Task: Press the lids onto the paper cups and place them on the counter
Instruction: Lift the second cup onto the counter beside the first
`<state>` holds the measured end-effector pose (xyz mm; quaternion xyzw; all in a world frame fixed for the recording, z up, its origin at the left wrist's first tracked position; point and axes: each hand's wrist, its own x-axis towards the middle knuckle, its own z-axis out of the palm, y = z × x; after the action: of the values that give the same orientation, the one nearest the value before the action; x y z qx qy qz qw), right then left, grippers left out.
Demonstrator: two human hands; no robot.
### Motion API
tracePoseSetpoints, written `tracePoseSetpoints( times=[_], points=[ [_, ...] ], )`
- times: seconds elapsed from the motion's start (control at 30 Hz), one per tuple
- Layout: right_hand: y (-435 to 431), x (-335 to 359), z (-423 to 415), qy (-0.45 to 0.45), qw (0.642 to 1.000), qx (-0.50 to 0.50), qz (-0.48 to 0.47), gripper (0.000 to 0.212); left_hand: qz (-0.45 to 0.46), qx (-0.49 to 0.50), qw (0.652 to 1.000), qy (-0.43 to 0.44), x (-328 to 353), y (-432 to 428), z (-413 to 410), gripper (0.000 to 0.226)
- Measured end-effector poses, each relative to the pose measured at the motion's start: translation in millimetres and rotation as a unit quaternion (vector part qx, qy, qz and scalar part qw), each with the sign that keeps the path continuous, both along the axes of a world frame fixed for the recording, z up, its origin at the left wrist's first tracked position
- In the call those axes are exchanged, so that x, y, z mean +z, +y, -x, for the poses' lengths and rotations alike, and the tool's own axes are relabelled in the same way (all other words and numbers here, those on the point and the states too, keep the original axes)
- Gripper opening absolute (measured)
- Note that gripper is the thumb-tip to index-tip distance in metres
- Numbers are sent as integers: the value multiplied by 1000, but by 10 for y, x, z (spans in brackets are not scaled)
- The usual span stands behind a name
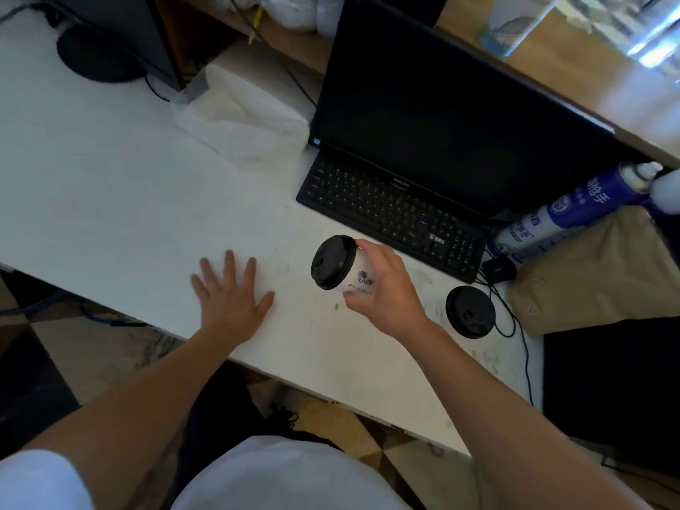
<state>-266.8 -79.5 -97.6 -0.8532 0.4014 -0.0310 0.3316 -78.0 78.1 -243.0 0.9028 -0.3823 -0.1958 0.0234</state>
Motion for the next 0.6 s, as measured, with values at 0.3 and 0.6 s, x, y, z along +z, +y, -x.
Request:
tracePoseSetpoints(
  times=[0.3,0.6],
  points=[
    [-245,281,-254,124,933,185,283,82,44,6,998,-47,-169,84,33,84],
    [-376,886,-668,272,776,328,466,95,84,6,995,-52,-178,89,25,82]
  ],
)
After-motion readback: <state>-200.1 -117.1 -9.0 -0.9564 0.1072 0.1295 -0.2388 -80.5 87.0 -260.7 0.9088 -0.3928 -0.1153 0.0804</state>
